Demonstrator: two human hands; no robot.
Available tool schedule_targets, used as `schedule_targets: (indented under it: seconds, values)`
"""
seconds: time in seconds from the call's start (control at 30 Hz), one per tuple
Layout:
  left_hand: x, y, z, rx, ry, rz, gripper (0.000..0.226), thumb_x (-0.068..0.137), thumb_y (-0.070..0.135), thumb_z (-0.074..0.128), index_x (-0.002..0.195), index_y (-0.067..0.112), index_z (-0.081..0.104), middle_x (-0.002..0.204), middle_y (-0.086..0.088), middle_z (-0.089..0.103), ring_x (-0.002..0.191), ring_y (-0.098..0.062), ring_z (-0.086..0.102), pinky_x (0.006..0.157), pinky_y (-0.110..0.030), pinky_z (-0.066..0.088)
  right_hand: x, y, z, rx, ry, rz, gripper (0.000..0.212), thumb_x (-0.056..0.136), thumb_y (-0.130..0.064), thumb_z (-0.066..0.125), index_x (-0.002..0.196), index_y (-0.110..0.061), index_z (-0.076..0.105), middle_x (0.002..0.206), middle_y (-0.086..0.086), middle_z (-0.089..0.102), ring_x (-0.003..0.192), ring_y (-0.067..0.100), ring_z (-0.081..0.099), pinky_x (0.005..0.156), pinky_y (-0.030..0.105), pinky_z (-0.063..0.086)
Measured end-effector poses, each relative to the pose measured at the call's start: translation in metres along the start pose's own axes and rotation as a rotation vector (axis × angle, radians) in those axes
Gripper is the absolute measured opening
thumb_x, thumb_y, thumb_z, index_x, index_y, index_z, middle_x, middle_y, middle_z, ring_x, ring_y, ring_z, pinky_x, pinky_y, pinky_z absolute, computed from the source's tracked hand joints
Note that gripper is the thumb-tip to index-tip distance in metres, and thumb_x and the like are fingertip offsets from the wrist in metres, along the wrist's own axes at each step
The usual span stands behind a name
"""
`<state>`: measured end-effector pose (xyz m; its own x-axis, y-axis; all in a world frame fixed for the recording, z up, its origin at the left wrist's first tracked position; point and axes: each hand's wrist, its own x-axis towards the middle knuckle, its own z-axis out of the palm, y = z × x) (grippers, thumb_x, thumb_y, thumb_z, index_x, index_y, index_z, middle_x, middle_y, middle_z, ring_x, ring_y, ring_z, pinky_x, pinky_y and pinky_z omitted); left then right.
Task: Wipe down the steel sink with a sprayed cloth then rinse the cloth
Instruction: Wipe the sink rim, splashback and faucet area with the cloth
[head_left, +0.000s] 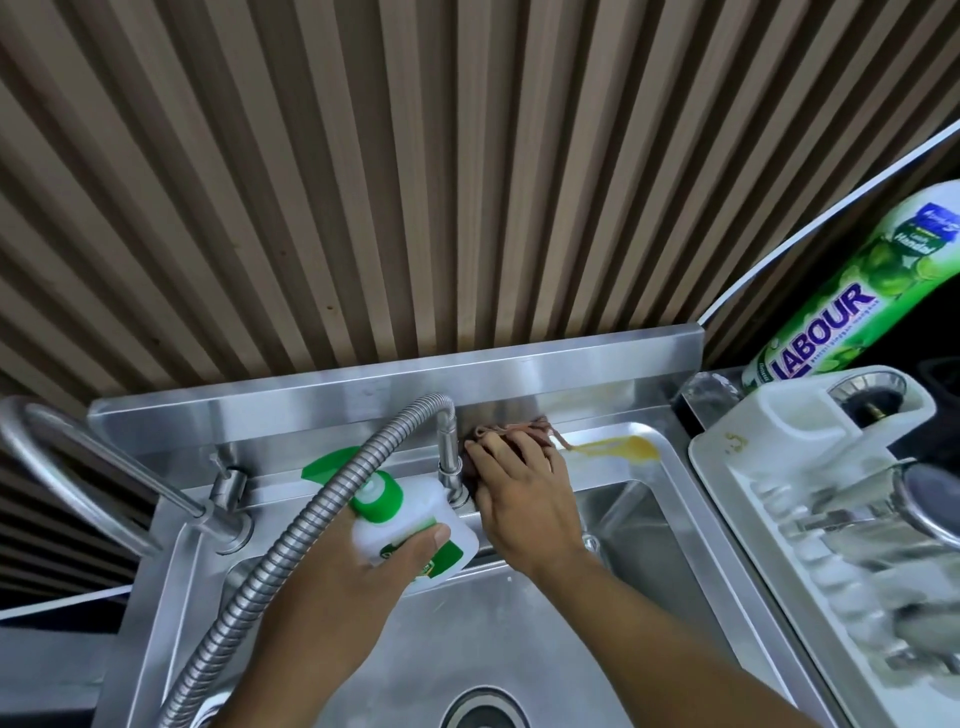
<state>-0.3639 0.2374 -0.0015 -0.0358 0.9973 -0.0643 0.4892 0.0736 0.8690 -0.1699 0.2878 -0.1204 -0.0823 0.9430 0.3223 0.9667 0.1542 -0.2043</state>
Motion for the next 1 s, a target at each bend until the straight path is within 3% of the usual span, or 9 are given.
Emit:
schedule_targets:
  seconds: [0.17, 0.33, 0.4, 0.47, 0.6, 0.7, 0.8, 0.9, 1.0]
  values:
    - [-0.001, -0.003, -0.001, 0.009, -0.005, -0.020, 0.035, 0.068, 0.035, 0.089, 0.087, 0.033, 0.059, 0.086, 0.018, 0.066, 0.082, 0.002, 0.062, 0.074, -0.030, 0.050, -0.003, 0.023, -0.011, -0.136, -0.071, 0.157, 0.041, 0.091, -0.029, 0.045, 0.130, -0.023, 0.059, 0.135, -0.005, 0.058, 0.119, 0.027, 0.051, 0.103, 0.048, 0.038]
    - [0.000, -0.005, 0.001, 0.032, -0.032, -0.014, 0.040, 0.067, 0.039, 0.089, 0.094, 0.034, 0.059, 0.093, 0.016, 0.066, 0.085, 0.000, 0.062, 0.075, -0.030, 0.050, -0.005, 0.047, -0.024, -0.204, -0.083, 0.288, 0.045, 0.091, -0.029, 0.033, 0.126, -0.019, 0.059, 0.133, 0.001, 0.059, 0.120, 0.030, 0.051, 0.106, 0.052, 0.036]
    - [0.001, -0.005, 0.001, 0.042, -0.034, 0.015, 0.040, 0.067, 0.040, 0.088, 0.092, 0.033, 0.059, 0.091, 0.016, 0.066, 0.084, 0.000, 0.061, 0.074, -0.029, 0.049, -0.005, 0.059, -0.026, -0.244, -0.113, 0.364, 0.044, 0.090, -0.027, 0.039, 0.128, -0.014, 0.058, 0.135, 0.007, 0.059, 0.123, 0.033, 0.050, 0.107, 0.053, 0.035]
    - [0.001, -0.006, 0.001, 0.067, -0.037, 0.043, 0.037, 0.066, 0.039, 0.089, 0.088, 0.032, 0.059, 0.087, 0.015, 0.066, 0.081, -0.003, 0.062, 0.073, -0.031, 0.050, -0.003, 0.074, -0.029, -0.273, -0.155, 0.487, 0.048, 0.091, -0.025, 0.048, 0.136, -0.007, 0.051, 0.141, 0.014, 0.053, 0.129, 0.036, 0.046, 0.109, 0.052, 0.034]
    - [0.000, -0.009, 0.001, 0.075, -0.060, 0.031, 0.038, 0.066, 0.040, 0.090, 0.089, 0.035, 0.061, 0.083, 0.018, 0.068, 0.077, -0.008, 0.066, 0.074, -0.041, 0.057, 0.011, 0.095, -0.039, -0.267, -0.264, 0.708, 0.059, 0.098, -0.026, 0.029, 0.149, 0.004, 0.029, 0.156, 0.024, 0.031, 0.145, 0.039, 0.024, 0.119, 0.050, 0.019]
    - [0.000, -0.010, 0.001, 0.079, -0.063, 0.041, 0.038, 0.065, 0.042, 0.089, 0.086, 0.030, 0.061, 0.081, 0.015, 0.068, 0.077, -0.001, 0.063, 0.072, -0.034, 0.054, 0.024, 0.088, -0.043, -0.200, -0.289, 0.833, 0.063, 0.102, -0.025, 0.027, 0.153, 0.008, 0.016, 0.162, 0.026, 0.017, 0.150, 0.040, 0.011, 0.122, 0.050, 0.010]
    - [-0.002, -0.008, 0.000, 0.068, -0.086, 0.061, 0.036, 0.066, 0.040, 0.088, 0.085, 0.028, 0.060, 0.082, 0.014, 0.067, 0.080, 0.008, 0.060, 0.066, -0.022, 0.045, 0.018, 0.084, -0.038, -0.203, -0.231, 0.826, 0.064, 0.101, -0.027, 0.029, 0.152, 0.009, 0.019, 0.160, 0.026, 0.023, 0.148, 0.041, 0.017, 0.120, 0.050, 0.013]
    - [-0.003, -0.008, -0.002, 0.059, -0.105, 0.052, 0.036, 0.065, 0.042, 0.088, 0.087, 0.028, 0.062, 0.082, 0.015, 0.069, 0.078, 0.005, 0.061, 0.070, -0.029, 0.051, 0.006, 0.070, -0.026, -0.192, -0.077, 0.687, 0.061, 0.090, -0.024, 0.028, 0.141, 0.008, 0.042, 0.144, 0.025, 0.047, 0.132, 0.041, 0.040, 0.114, 0.051, 0.029]
    - [-0.002, -0.011, -0.001, 0.048, -0.124, 0.030, 0.036, 0.066, 0.041, 0.089, 0.088, 0.030, 0.064, 0.083, 0.019, 0.070, 0.076, 0.001, 0.065, 0.073, -0.036, 0.058, 0.005, 0.041, -0.011, -0.132, -0.019, 0.583, 0.046, 0.090, -0.018, 0.042, 0.132, 0.000, 0.051, 0.135, 0.020, 0.055, 0.125, 0.036, 0.047, 0.113, 0.046, 0.034]
